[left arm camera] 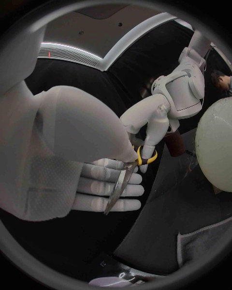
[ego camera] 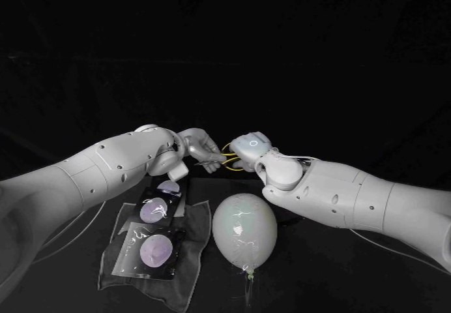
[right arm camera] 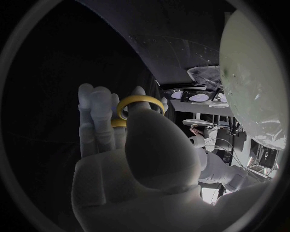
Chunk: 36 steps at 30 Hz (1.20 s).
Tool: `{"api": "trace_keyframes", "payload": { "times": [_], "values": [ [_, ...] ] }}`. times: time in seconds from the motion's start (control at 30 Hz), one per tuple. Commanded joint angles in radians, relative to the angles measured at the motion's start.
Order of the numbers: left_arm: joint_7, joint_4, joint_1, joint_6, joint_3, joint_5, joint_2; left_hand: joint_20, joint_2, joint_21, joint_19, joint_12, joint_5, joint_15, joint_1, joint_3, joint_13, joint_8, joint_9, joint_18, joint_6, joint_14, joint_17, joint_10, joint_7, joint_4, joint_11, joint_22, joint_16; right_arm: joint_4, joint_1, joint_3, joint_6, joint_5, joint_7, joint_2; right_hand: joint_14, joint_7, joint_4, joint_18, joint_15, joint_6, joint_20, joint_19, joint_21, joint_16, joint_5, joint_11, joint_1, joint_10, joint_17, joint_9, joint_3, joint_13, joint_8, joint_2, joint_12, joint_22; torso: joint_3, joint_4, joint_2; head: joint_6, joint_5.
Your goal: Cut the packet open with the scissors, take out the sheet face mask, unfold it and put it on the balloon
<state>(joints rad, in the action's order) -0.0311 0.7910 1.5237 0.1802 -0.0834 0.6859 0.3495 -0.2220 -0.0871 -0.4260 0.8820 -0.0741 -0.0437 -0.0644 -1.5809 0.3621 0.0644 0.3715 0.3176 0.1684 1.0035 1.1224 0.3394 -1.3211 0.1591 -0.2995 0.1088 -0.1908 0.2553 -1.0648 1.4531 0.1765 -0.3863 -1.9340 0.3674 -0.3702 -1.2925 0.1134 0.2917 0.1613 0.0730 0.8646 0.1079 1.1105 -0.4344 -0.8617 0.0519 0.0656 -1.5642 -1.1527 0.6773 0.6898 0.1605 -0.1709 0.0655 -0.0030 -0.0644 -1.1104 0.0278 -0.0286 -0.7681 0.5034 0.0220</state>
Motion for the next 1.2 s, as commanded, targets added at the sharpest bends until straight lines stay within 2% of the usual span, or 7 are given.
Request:
{"api": "trace_keyframes", "payload": {
  "times": [0.03,0.17,0.33,0.87,0.9,1.1,1.2],
  "values": [
    [-0.031,0.006,0.000,0.008,0.000,-0.037,-0.005,0.001,-0.004,-0.021,-0.017,0.005,-0.006,0.002,0.023,0.172,0.001,0.009,0.013,0.004,-0.006,0.012,0.004,-0.029,0.000,0.161,-0.018,-0.014,-0.008,-0.032,0.004,-0.002,-0.068,0.080,-0.098,-0.015,0.042,-0.002,0.001,0.010,-0.076,-0.011,-0.008,0.049,-0.059,-0.014,0.001,-0.010,0.011,0.012,0.010,-0.028,-0.067,0.032,0.000,-0.044,0.000,-0.026,0.0014,-0.0006,0.000,0.002,-0.002],
    [-0.043,0.008,0.000,0.008,-0.001,-0.040,-0.003,0.001,-0.005,-0.032,-0.024,0.005,-0.005,0.002,0.034,0.184,0.002,0.011,0.018,0.004,-0.007,0.014,0.007,-0.030,-0.001,0.169,-0.018,-0.021,-0.011,-0.060,0.005,-0.002,-0.086,0.145,-0.152,-0.043,-0.134,-0.007,0.000,-0.050,-0.081,0.013,-0.019,0.234,-0.471,-0.311,-0.002,-0.008,0.017,-0.012,0.327,-0.057,-0.131,0.059,0.003,-0.078,0.000,-0.207,0.0008,0.0015,0.000,0.003,-0.007],
    [-0.055,0.008,0.000,0.007,-0.002,-0.042,0.000,0.002,-0.008,-0.052,-0.036,0.005,-0.005,0.003,0.052,0.201,0.002,0.013,0.028,0.004,-0.008,0.018,0.012,-0.034,-0.001,0.185,-0.019,-0.035,-0.014,-0.077,0.009,-0.002,-0.062,0.193,-0.193,-0.067,-0.163,-0.018,-0.003,-0.064,-0.076,0.007,-0.019,0.272,-0.574,-0.365,-0.001,-0.001,0.059,0.027,0.381,-0.093,-0.179,0.095,0.000,-0.116,0.002,-0.264,0.0004,0.0027,0.001,0.004,-0.010],
    [-0.094,0.011,0.000,-0.011,-0.005,-0.049,0.002,0.003,-0.006,-0.077,-0.045,0.004,-0.005,0.005,0.073,0.213,0.002,0.018,0.040,0.005,-0.008,0.025,0.019,-0.040,-0.003,0.201,-0.021,-0.051,-0.016,-0.107,0.013,-0.004,-0.117,0.201,-0.227,-0.099,-0.035,-0.064,-0.003,-0.006,-0.123,-0.027,-0.035,0.114,-0.179,-0.021,0.001,-0.057,0.118,0.146,0.009,-0.174,-0.286,0.108,0.003,-0.181,0.001,-0.145,0.0004,0.0016,0.000,0.005,-0.013],
    [-0.099,0.011,0.000,-0.013,-0.005,-0.051,0.003,0.003,-0.006,-0.077,-0.045,0.004,-0.005,0.005,0.073,0.213,0.002,0.018,0.040,0.005,-0.008,0.025,0.019,-0.040,-0.003,0.201,-0.021,-0.051,-0.016,-0.110,0.013,-0.004,-0.120,0.201,-0.229,-0.102,0.019,-0.062,-0.004,0.018,-0.116,-0.024,-0.025,0.024,0.030,0.055,0.000,-0.054,0.118,0.141,-0.022,-0.184,-0.298,0.107,0.005,-0.182,0.000,-0.062,0.0004,0.0017,0.000,0.005,-0.013],
    [-0.121,0.008,0.000,-0.022,-0.006,-0.062,0.005,0.003,-0.005,-0.084,-0.046,0.003,-0.005,0.006,0.078,0.216,0.003,0.019,0.044,0.005,-0.008,0.029,0.021,-0.043,-0.004,0.206,-0.022,-0.056,-0.016,-0.118,0.015,-0.004,-0.112,0.210,-0.240,-0.112,0.078,-0.066,-0.003,0.019,-0.108,-0.017,0.002,0.003,0.142,0.190,0.002,-0.058,0.131,0.139,-0.057,-0.211,-0.314,0.107,0.007,-0.186,0.001,0.021,0.0010,0.0016,0.000,0.004,-0.013],
    [-0.133,0.007,0.000,-0.025,-0.006,-0.068,0.005,0.003,-0.005,-0.089,-0.048,0.003,-0.005,0.006,0.083,0.218,0.003,0.020,0.047,0.006,-0.008,0.030,0.022,-0.045,-0.005,0.209,-0.023,-0.059,-0.017,-0.122,0.017,-0.004,-0.102,0.215,-0.245,-0.117,0.174,-0.065,-0.003,0.018,-0.064,-0.013,0.012,0.010,0.181,0.353,0.002,-0.055,0.135,0.138,-0.116,-0.222,-0.321,0.107,0.009,-0.186,0.001,0.052,0.0015,0.0014,0.000,0.005,-0.013]
  ]
}}
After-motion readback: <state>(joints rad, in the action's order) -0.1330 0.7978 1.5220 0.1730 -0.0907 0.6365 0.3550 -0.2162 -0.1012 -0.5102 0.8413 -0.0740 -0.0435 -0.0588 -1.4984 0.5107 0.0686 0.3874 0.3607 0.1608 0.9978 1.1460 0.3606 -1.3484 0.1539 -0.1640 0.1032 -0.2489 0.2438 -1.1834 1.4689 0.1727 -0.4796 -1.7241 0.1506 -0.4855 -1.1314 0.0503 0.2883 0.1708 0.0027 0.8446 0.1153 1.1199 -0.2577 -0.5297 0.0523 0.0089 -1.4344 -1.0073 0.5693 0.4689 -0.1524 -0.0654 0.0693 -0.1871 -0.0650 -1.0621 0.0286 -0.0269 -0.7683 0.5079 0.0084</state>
